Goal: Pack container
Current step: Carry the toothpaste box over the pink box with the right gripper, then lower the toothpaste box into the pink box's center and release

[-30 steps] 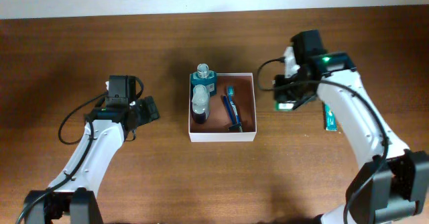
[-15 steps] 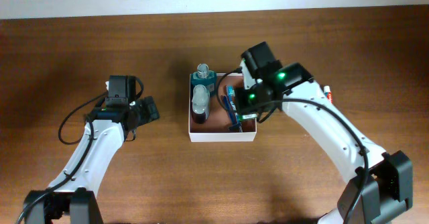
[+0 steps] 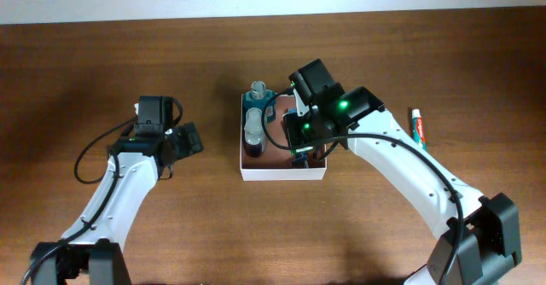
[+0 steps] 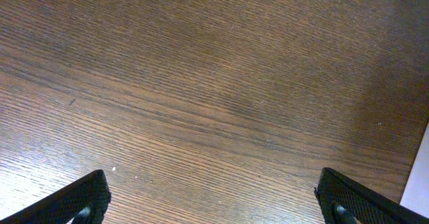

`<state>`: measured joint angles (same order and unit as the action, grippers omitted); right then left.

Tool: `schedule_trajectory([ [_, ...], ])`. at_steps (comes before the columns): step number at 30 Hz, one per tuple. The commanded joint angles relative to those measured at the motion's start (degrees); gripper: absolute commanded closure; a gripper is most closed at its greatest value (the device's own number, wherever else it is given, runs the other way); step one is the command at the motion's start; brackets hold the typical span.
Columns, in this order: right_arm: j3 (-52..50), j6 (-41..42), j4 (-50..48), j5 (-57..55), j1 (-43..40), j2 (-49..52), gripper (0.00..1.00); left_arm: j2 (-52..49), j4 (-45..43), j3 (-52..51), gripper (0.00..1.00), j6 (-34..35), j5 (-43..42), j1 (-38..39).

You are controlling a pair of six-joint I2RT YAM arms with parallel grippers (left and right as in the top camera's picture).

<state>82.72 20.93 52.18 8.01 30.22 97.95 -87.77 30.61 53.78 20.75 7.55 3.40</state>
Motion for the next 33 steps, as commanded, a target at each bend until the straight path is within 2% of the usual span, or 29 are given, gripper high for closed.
schedule_trajectory([
  [1,1.1,0.6,-0.5,-1.1,0.2,-0.3,0.70,-0.4,0.0,-0.3,0.01,-0.5,0.4,-0.1],
  [20,0.9,1.0,-4.4,-1.2,0.1,8.2,0.69,-0.4,0.0,-0.3,0.01,-0.5,0.4,-0.1],
  [33,-0.3,1.3,-5.6,-2.3,-1.4,9.5,0.70,-0.4,0.0,-0.3,0.01,-0.5,0.4,-0.1],
])
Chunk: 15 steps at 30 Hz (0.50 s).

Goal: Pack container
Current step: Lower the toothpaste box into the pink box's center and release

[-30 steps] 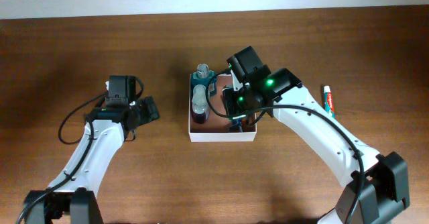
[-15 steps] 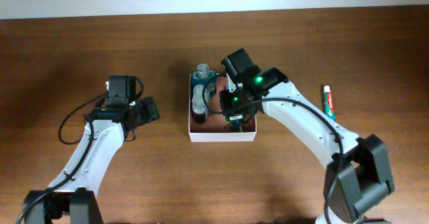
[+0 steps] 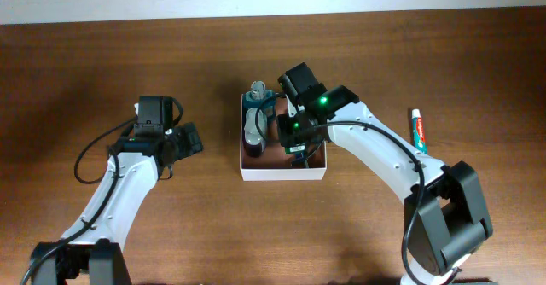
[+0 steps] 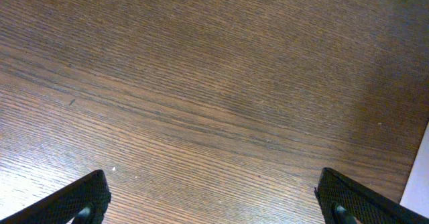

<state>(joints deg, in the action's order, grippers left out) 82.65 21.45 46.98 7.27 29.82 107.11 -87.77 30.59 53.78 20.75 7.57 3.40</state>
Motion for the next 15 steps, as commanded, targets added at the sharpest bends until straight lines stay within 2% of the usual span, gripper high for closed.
schedule_trajectory([
  [1,-0.7,0.7,-0.6,-1.6,-1.2,0.3,0.69,-0.4,0.0,-0.3,0.01,-0.5,0.4,-0.1],
  [15,-3.7,1.6,-5.5,-1.7,-2.5,0.3,0.69,-0.4,0.0,-0.3,0.01,-0.5,0.4,-0.1],
])
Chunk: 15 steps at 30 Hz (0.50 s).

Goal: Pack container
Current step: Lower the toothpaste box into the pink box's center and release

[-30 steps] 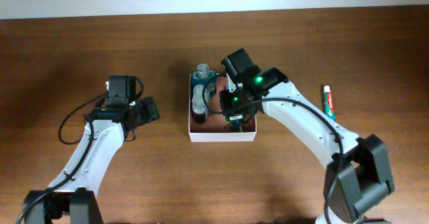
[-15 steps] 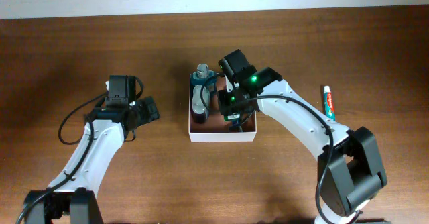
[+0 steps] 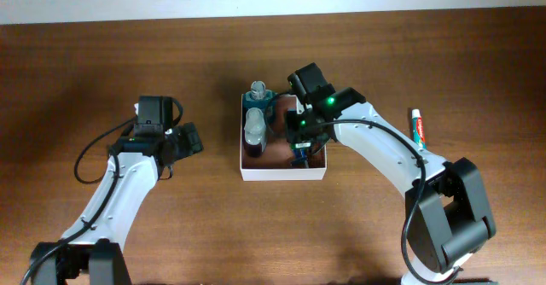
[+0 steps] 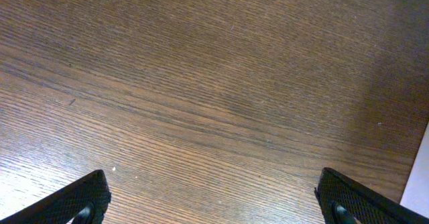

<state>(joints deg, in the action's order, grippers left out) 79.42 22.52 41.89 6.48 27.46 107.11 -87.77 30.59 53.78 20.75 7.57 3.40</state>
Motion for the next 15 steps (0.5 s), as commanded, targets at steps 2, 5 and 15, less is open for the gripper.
schedule_trajectory([
  [2,-0.5,0.5,-0.6,-0.9,-0.1,0.4,0.69,-0.4,0.0,-0.3,0.01,-0.5,0.4,-0.1],
  [5,-0.5,0.5,-0.6,-0.9,-0.1,1.1,0.69,-0.4,0.0,-0.3,0.01,-0.5,0.4,-0.1],
  [15,-0.5,0.5,-2.1,-0.5,-0.1,4.3,0.68,-0.4,0.0,-0.3,0.01,-0.5,0.4,-0.1],
])
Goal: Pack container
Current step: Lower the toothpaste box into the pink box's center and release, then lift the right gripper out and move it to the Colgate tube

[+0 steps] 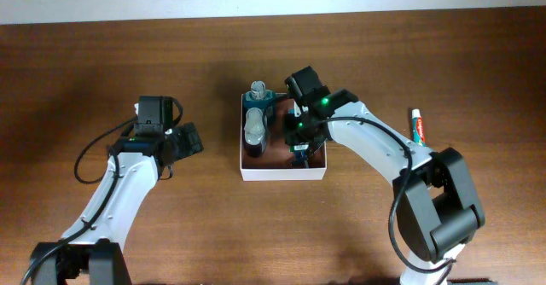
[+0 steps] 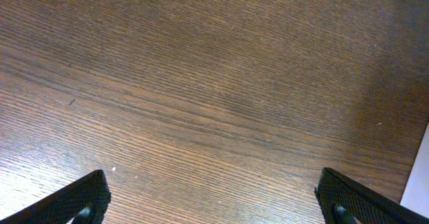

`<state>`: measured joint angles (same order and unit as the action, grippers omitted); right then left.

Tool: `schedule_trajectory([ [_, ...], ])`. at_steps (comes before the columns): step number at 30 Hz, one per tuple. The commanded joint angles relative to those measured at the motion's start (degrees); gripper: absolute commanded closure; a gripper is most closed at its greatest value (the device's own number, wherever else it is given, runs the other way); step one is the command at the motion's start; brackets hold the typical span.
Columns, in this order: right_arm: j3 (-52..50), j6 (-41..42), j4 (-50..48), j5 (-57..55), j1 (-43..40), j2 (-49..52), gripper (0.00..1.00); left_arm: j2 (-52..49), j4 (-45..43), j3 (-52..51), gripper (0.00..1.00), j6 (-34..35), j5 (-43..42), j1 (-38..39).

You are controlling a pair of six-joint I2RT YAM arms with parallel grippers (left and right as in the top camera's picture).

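The white open box (image 1: 282,173) sits mid-table in the overhead view. A grey bottle (image 1: 254,125) lies along the box's left side, with a teal-capped item (image 1: 258,92) at its far end. My right gripper (image 1: 299,147) reaches down into the right half of the box. A small blue thing shows at its tip, and the wrist hides the fingers. My left gripper (image 1: 189,140) hovers left of the box. In the left wrist view it (image 2: 214,210) is open over bare wood, with nothing between its fingers (image 2: 84,196).
A toothpaste tube (image 1: 417,127) lies on the wooden table (image 1: 409,46) to the right of the box, beyond my right arm. The white box edge (image 2: 419,177) shows at the right border of the left wrist view.
My right wrist has shifted very slightly left over the box's right half. The left arm and the items in the box look unchanged.
My right gripper was first over the right part of the box. It then stood further left, close to the grey bottle. After that it was back over the right half, where it stays. My left gripper stayed open and still throughout.
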<state>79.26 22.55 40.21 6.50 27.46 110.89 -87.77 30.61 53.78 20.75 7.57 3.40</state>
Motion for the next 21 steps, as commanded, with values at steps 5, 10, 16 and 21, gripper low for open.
schedule_trajectory([
  [5,-0.3,0.5,-0.4,-0.5,-0.1,0.5,0.68,-0.4,0.0,-0.3,0.01,-0.5,0.4,-0.1],
  [10,-0.3,0.5,-0.5,1.7,-0.1,0.5,0.55,-0.4,0.0,-0.3,0.01,-0.5,0.4,-0.1],
  [16,-0.1,0.5,-1.0,3.7,-0.2,0.2,0.55,-0.4,0.0,-0.3,0.01,-0.5,0.4,-0.1],
  [21,3.5,0.4,1.9,3.9,-0.2,-2.3,0.56,-0.4,0.0,-0.3,0.01,-0.5,0.4,-0.1],
])
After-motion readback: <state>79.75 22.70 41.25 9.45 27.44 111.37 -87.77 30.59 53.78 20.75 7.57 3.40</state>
